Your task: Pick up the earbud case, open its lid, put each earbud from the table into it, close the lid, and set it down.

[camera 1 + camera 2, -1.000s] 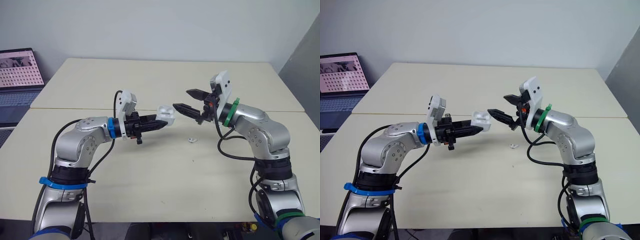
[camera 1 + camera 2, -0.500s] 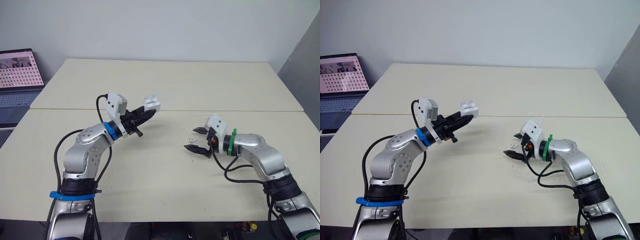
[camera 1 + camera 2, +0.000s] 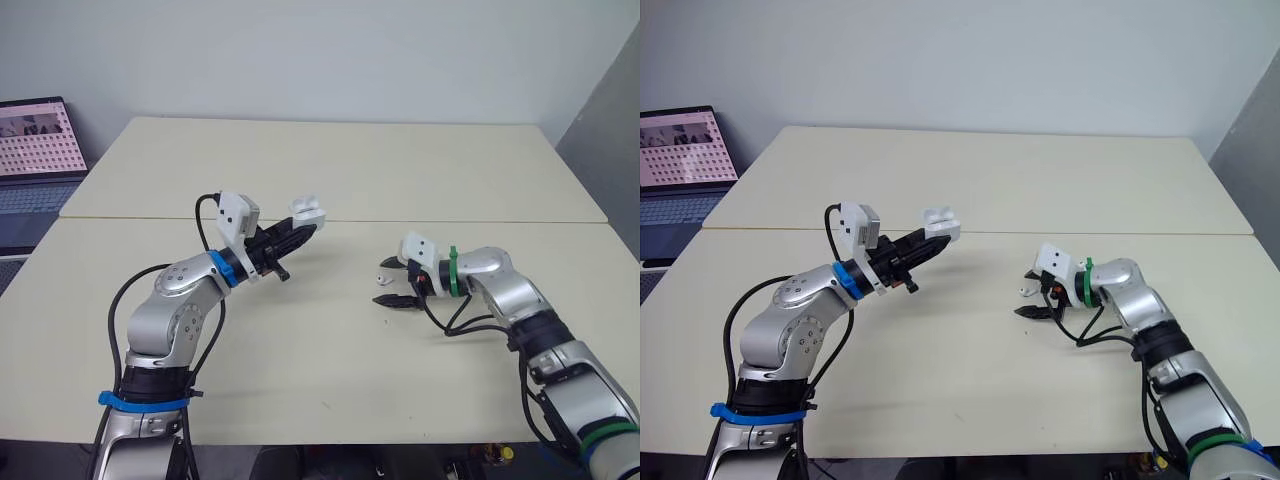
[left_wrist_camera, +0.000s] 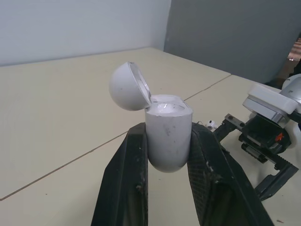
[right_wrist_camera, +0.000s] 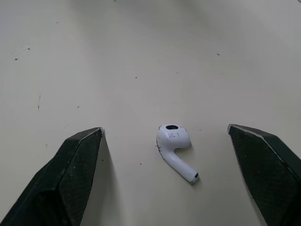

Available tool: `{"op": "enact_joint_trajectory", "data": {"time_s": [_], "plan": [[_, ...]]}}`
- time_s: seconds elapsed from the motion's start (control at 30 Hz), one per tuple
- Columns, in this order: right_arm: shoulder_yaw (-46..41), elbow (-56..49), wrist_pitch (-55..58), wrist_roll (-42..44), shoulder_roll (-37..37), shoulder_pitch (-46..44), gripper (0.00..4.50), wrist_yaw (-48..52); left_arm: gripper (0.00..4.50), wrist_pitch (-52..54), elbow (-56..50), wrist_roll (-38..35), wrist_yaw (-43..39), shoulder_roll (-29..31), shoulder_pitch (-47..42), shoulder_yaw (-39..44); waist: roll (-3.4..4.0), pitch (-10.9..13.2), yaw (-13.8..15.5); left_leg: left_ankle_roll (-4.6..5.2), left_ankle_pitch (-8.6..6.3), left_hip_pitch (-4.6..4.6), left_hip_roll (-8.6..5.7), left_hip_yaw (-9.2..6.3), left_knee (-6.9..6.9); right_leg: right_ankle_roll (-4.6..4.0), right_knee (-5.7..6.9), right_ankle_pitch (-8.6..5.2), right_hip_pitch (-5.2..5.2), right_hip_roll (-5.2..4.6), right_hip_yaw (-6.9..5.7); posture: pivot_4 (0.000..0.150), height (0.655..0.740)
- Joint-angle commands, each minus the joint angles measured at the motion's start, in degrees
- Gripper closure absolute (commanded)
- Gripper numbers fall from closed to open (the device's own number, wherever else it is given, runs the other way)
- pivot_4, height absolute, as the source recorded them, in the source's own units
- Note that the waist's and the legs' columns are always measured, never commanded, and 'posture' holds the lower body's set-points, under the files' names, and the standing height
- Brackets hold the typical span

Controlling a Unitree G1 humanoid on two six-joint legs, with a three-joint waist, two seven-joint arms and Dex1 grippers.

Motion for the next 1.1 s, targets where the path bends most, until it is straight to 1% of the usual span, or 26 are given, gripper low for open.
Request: {"op": "enact_joint_trajectory", "data": {"time_s": [0.03,0.07,0.37,0.4,0.5,0.57,0.7,0.8,0.87,1.0,1.1], "plan": [[-0.24,4.00,-3.05,-1.57,0.53,-2.70,0.39,1.89,3.74,-1.17,-2.77,-0.40,0.21,0.26,-0.26,0.21,0.00,0.00,0.02,0.00,0.00,0.00,0.00,-0.01,0.00,0.00,0.00,0.00,0.00,0.00,-0.01,0.150,0.7400],[-0.34,5.12,-3.68,-1.97,0.80,-3.31,0.59,2.10,3.74,-1.21,-2.78,-0.34,0.29,0.21,-0.28,0.15,0.00,0.00,0.02,0.00,0.00,0.00,0.00,-0.01,0.00,0.00,0.01,0.00,0.00,0.00,-0.01,0.150,0.7400],[-1.08,8.70,-6.62,-3.66,0.37,-4.44,3.92,4.32,3.74,-1.62,-2.29,-0.20,0.51,0.13,-0.11,-0.07,0.00,0.00,0.04,0.00,0.00,0.01,0.00,-0.01,0.01,0.00,0.02,0.00,0.01,0.00,0.00,0.150,0.7400],[-1.21,8.75,-6.86,-3.74,-0.02,-4.40,4.12,4.66,3.74,-1.75,-2.08,-0.14,0.46,0.09,-0.20,-0.14,0.00,0.00,0.04,0.00,0.00,0.01,0.00,-0.01,0.02,0.00,0.03,0.00,0.01,0.00,0.00,0.150,0.7400],[-2.24,6.62,-5.83,-3.18,-2.27,-3.73,4.11,6.35,3.74,-2.18,-1.86,0.05,0.99,-0.60,-0.59,-0.42,0.00,0.00,0.06,0.00,0.00,0.01,-0.01,-0.01,0.02,0.00,0.03,0.00,0.02,-0.01,0.00,0.150,0.7400],[-3.25,2.23,-3.88,-2.64,-5.63,-2.19,4.11,7.70,3.74,-2.67,-1.98,0.23,1.81,-1.29,-0.66,-0.45,0.00,0.00,0.51,0.00,0.00,-0.01,-0.05,-0.02,0.02,0.00,0.02,0.00,0.01,-0.04,0.00,0.150,0.7400],[-5.29,-7.31,-2.16,-3.48,-17.01,3.05,4.11,10.87,3.74,-3.66,-2.38,0.70,3.02,-1.97,1.00,-0.07,0.01,0.01,1.11,-0.01,-0.01,-0.09,-0.11,-0.02,0.00,0.01,-0.13,-0.01,0.01,-0.12,-0.03,0.150,0.7400],[-6.17,-10.90,-2.61,-5.31,-26.20,7.90,4.11,12.72,3.74,-4.38,-2.95,0.97,3.70,-2.22,3.01,0.04,0.01,0.01,1.14,-0.02,-0.02,-0.08,-0.10,0.02,-0.05,0.04,-0.17,-0.04,0.00,-0.15,-0.01,0.150,0.7400],[-6.67,-12.16,-2.40,-6.14,-30.44,10.74,4.11,13.29,3.74,-4.49,-3.39,0.86,4.13,-2.37,3.76,0.15,0.00,0.02,1.05,-0.02,-0.02,-0.06,-0.09,0.02,-0.07,0.03,-0.16,-0.06,0.01,-0.14,-0.02,0.150,0.7400],[-7.85,-13.71,-0.13,-6.88,-35.16,15.52,4.11,12.64,3.74,-4.67,-3.88,0.94,4.59,-2.55,4.64,-0.05,-0.01,0.02,0.26,-0.02,-0.02,0.05,-0.05,0.09,-0.01,0.02,-0.05,-0.06,0.01,-0.08,0.06,0.150,0.7400],[-8.42,-13.08,0.72,-7.42,-36.10,17.97,4.11,11.62,3.74,-4.79,-4.06,0.98,4.94,-2.78,4.99,-0.47,-0.01,0.02,-0.02,-0.01,-0.01,0.18,-0.06,0.19,0.04,0.03,0.07,-0.05,0.06,-0.07,0.15,0.150,0.7400]]}}
